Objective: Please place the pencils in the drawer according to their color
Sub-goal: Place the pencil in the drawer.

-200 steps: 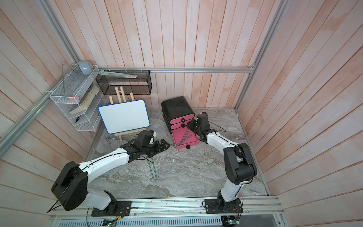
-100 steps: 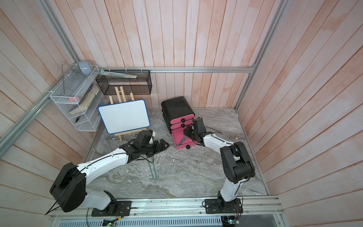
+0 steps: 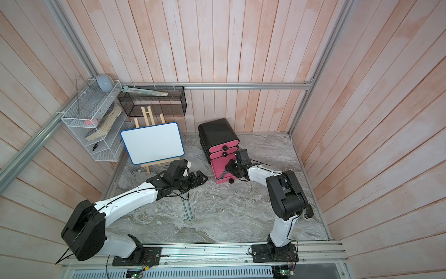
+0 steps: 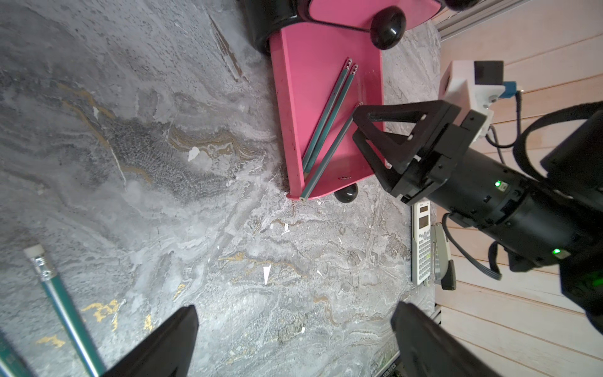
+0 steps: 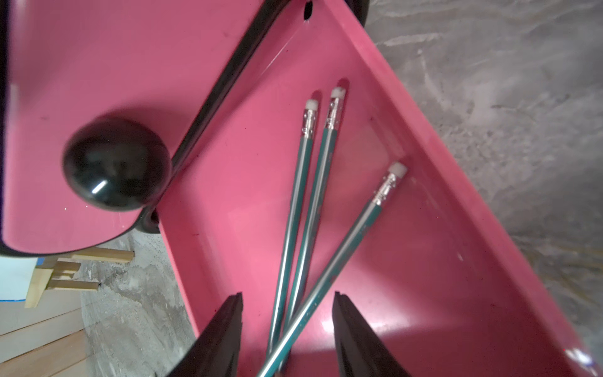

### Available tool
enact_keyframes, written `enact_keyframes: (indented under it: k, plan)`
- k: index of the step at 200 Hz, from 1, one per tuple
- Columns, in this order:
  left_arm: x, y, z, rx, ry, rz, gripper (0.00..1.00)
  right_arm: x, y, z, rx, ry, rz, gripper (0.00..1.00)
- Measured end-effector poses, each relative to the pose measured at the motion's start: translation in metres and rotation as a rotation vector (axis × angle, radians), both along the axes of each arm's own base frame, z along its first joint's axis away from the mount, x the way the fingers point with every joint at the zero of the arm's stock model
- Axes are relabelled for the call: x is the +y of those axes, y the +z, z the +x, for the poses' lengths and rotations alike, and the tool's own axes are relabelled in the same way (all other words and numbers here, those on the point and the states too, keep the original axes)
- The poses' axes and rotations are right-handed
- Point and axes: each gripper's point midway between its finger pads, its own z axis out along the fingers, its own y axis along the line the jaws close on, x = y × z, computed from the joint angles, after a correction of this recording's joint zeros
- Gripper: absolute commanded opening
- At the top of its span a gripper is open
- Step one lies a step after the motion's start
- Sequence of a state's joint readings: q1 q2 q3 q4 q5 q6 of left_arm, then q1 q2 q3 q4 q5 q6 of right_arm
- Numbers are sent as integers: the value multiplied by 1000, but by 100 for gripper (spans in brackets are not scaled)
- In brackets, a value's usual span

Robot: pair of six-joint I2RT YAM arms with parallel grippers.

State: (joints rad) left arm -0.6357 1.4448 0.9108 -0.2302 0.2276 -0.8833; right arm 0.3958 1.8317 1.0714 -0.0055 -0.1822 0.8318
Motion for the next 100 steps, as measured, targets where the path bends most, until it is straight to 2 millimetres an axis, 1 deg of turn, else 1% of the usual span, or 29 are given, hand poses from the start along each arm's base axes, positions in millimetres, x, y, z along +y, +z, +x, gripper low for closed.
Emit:
enact_keyframes:
  k: [61, 87, 100]
  plan:
    - [4, 4, 4, -9, 14, -7, 100, 6, -10, 26, 21, -6, -8, 51]
    - [6, 7, 5, -15, 18, -12, 100, 5, -9, 41, 16, -19, -6, 51]
    - [6, 8, 5, -18, 18, -13, 100, 5, -7, 45, 9, -23, -3, 51]
